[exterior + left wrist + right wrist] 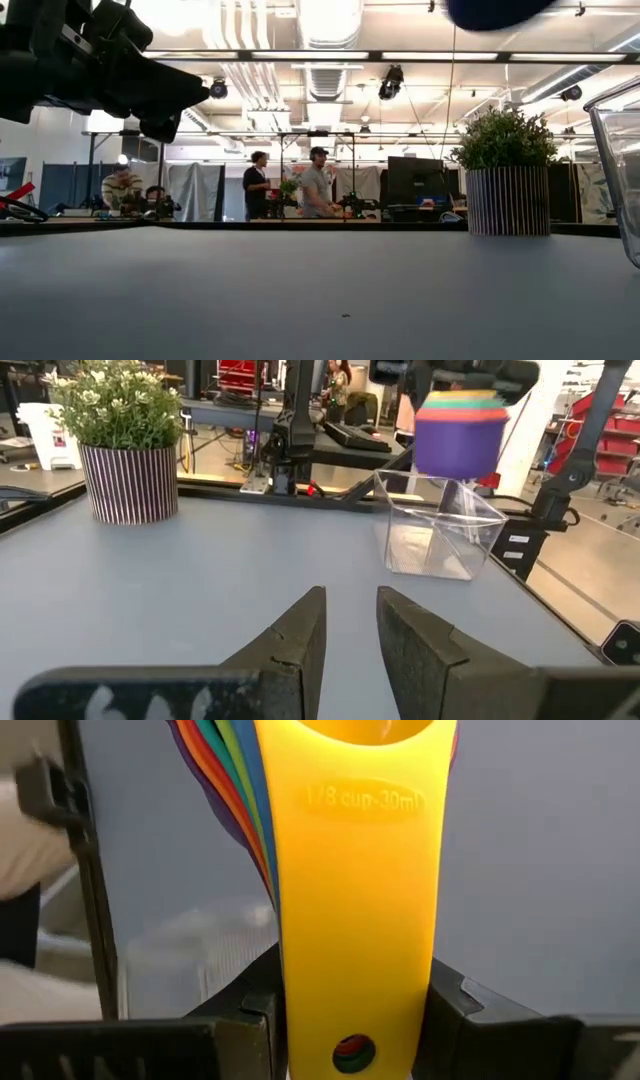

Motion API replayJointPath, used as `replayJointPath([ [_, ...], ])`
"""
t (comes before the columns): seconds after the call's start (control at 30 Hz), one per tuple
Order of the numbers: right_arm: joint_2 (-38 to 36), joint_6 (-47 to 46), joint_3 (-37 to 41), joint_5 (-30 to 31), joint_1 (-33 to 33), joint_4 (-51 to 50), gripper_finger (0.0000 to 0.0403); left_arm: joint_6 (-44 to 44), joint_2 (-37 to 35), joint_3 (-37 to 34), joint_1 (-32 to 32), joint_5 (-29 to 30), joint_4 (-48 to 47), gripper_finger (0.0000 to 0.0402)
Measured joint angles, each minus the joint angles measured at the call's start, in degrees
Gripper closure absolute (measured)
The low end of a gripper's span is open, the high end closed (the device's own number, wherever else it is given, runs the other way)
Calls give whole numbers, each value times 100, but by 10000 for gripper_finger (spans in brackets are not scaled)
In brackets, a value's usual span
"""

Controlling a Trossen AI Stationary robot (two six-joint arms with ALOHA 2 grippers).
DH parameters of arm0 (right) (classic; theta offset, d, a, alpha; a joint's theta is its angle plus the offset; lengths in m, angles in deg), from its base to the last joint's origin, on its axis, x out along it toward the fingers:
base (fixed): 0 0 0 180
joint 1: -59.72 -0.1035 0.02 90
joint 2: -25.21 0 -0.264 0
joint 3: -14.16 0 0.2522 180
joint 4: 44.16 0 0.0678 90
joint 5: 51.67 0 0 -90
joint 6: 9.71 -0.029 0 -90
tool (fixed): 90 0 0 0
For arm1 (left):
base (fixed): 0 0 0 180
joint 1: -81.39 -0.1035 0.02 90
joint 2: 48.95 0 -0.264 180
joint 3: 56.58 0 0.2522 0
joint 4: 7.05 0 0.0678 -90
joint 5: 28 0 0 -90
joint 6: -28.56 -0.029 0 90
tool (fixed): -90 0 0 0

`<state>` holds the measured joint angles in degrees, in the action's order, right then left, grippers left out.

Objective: Nest measuring cups in basket
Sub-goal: Put the stacked measuring cups into the transparent bin

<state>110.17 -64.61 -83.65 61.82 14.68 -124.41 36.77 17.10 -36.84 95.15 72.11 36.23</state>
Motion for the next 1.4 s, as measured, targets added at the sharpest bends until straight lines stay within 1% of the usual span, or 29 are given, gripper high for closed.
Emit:
replayJointPath([
  [0.13, -198, -604, 402, -243, -329, -118, 280, 2, 65, -2, 0, 0, 38, 327],
  [0.3, -417, -1345, 613, -222, -756, -96, 280, 28, 118, 0, 0, 0, 45, 327],
  [0.5, -407, -1955, 700, -268, -1207, -105, 280, 28, 139, 0, 0, 0, 43, 327],
  [0.6, -391, -2383, 837, -470, -1392, -97, 280, 30, 139, 0, 0, 0, 43, 327],
  [0.77, -390, -2947, 1041, -559, -1655, -98, 280, 46, 139, 0, 0, 0, 42, 327],
  [0.9, -390, -3121, 1226, -624, -1718, 82, 280, 46, 139, 0, 0, 0, 41, 327],
  [1.07, -375, -3225, 1548, -909, -1723, 578, 280, 48, 139, 0, 0, 0, 41, 327],
  [1.13, -313, -3183, 1684, -973, -1723, 752, 280, 48, 139, 0, 0, 1, 39, 327],
  [1.4, 118, -2922, 2126, -1539, -1722, 1002, 280, 91, 166, 0, 0, 173, -29, 327],
])
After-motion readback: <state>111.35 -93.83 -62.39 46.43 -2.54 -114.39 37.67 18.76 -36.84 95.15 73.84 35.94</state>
